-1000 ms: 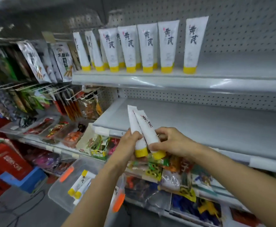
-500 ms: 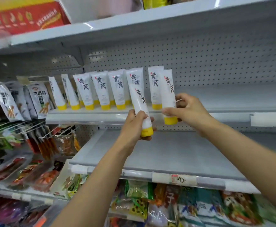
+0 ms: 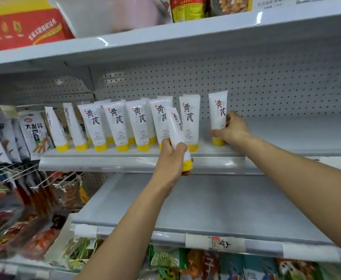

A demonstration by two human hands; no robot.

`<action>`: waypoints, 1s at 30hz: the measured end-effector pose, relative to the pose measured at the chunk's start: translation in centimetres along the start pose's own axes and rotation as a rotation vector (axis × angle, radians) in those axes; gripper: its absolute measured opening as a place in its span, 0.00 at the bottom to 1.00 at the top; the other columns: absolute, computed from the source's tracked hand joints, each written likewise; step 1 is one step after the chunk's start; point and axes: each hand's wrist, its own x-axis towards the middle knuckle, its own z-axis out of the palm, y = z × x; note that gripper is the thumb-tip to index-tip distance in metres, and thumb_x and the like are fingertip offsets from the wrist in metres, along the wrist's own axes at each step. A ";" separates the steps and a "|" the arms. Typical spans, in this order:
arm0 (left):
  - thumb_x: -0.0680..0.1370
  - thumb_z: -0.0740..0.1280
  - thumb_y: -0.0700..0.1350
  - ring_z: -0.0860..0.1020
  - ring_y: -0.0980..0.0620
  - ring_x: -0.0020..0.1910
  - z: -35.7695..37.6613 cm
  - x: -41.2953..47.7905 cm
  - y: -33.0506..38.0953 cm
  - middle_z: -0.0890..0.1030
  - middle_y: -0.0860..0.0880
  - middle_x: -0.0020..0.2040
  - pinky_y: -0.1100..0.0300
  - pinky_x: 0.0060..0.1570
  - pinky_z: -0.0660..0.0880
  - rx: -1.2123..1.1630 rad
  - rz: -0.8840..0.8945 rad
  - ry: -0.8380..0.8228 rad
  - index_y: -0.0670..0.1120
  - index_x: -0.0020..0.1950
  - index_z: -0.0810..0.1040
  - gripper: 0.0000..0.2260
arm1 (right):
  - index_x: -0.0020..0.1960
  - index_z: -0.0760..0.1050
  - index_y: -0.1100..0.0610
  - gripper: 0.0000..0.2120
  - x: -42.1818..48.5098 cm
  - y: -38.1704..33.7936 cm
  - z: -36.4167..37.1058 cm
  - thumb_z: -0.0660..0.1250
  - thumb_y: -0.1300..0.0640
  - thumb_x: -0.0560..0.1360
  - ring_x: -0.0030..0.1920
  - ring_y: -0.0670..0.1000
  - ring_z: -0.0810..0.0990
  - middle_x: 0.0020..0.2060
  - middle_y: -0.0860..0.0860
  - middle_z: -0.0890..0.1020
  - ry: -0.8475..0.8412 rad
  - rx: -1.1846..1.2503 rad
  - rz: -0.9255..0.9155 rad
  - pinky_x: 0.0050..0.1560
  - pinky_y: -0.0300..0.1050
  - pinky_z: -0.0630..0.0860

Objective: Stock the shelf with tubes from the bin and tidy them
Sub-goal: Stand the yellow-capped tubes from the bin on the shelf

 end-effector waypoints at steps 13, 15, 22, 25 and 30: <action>0.81 0.55 0.42 0.80 0.46 0.49 -0.4 0.4 0.3 0.78 0.45 0.54 0.48 0.38 0.80 -0.107 0.016 0.015 0.49 0.60 0.68 0.09 | 0.66 0.62 0.61 0.31 0.5 0.6 0.2 0.75 0.56 0.71 0.52 0.54 0.75 0.56 0.54 0.75 -0.045 -0.001 0.103 0.48 0.46 0.72; 0.81 0.55 0.42 0.80 0.44 0.51 -0.4 0.3 0.3 0.78 0.47 0.53 0.43 0.43 0.80 -0.117 0.021 0.023 0.52 0.58 0.68 0.08 | 0.68 0.61 0.60 0.30 -0.3 0.5 -0.3 0.72 0.56 0.73 0.56 0.56 0.75 0.57 0.54 0.73 0.017 -0.026 0.080 0.53 0.49 0.73; 0.71 0.58 0.49 0.79 0.43 0.57 0.3 -0.7 1.2 0.80 0.45 0.56 0.34 0.52 0.77 -0.087 0.092 0.013 0.56 0.52 0.76 0.12 | 0.54 0.79 0.57 0.11 -6.3 -2.8 -1.8 0.68 0.65 0.73 0.42 0.48 0.79 0.47 0.58 0.84 -0.476 0.163 -0.183 0.37 0.37 0.72; 0.70 0.57 0.49 0.79 0.40 0.55 1.1 -1.4 2.0 0.80 0.44 0.56 0.36 0.48 0.79 -0.078 0.107 -0.033 0.57 0.51 0.75 0.13 | 0.58 0.79 0.59 0.12 -7.3 -2.8 -1.6 0.68 0.63 0.74 0.45 0.49 0.79 0.50 0.59 0.84 -0.685 0.129 -0.208 0.40 0.43 0.72; 0.77 0.54 0.41 0.82 0.44 0.43 1.9 -1.7 2.6 0.82 0.41 0.50 0.38 0.45 0.79 -0.055 0.098 -0.143 0.50 0.51 0.74 0.11 | 0.50 0.80 0.59 0.06 -7.6 -2.2 -2.2 0.70 0.62 0.74 0.39 0.47 0.75 0.40 0.52 0.81 -0.670 0.187 -0.186 0.36 0.41 0.70</action>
